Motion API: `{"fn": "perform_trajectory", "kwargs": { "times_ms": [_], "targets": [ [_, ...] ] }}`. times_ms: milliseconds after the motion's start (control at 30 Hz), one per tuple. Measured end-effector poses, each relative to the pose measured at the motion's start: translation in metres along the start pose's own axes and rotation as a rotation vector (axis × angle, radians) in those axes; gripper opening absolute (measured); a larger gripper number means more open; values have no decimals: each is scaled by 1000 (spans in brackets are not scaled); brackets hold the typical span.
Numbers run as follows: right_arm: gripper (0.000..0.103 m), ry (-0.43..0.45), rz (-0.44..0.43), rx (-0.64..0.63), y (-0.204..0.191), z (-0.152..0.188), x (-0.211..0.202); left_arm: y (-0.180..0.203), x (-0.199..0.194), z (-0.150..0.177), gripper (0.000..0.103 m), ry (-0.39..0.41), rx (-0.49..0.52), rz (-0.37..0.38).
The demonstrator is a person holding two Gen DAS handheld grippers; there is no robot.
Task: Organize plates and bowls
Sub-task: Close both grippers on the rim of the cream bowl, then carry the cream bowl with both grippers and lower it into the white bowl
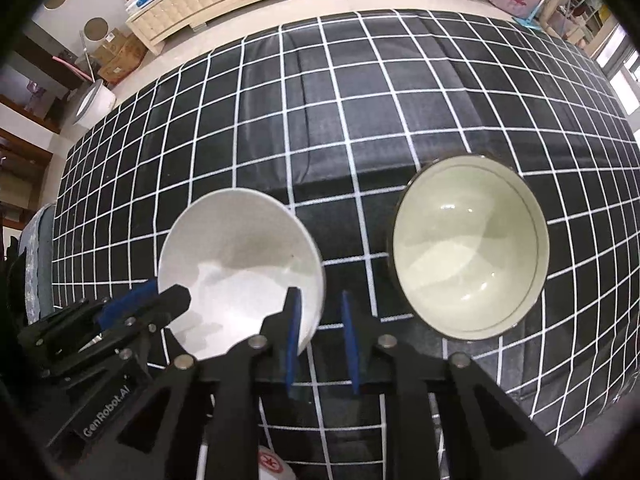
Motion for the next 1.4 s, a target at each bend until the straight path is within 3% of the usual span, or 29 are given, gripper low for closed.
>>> {"fn": "perform_trajectory", "kwargs": {
  "times_ms": [133, 333, 533, 1067, 1400],
  "targets": [
    [24, 6, -7, 0, 1, 1, 4, 1, 6, -1, 18, 1, 2, -20],
    [14, -4, -22, -16, -5, 2, 11, 0, 15, 1, 11, -9, -18, -8],
    [13, -3, 6, -47, -10, 13, 13, -2, 15, 13, 11, -15, -12, -34],
    [14, -56, -16, -92, -25, 68, 19, -7, 23, 74, 11, -44, -29, -42],
    [14, -60, 29, -94, -27, 68, 22, -4, 27, 74, 11, -53, -32, -48]
  ]
}}
Point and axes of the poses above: each gripper's, at about its wrist camera, not at the fingertips, and x roughly the way its jaws point, y to its right, z to its underside, the point moved 10 cm from there along x, roughly the way its jaws point, and after that the axes turned 14 degrees about -y, right-handed, at the moved point
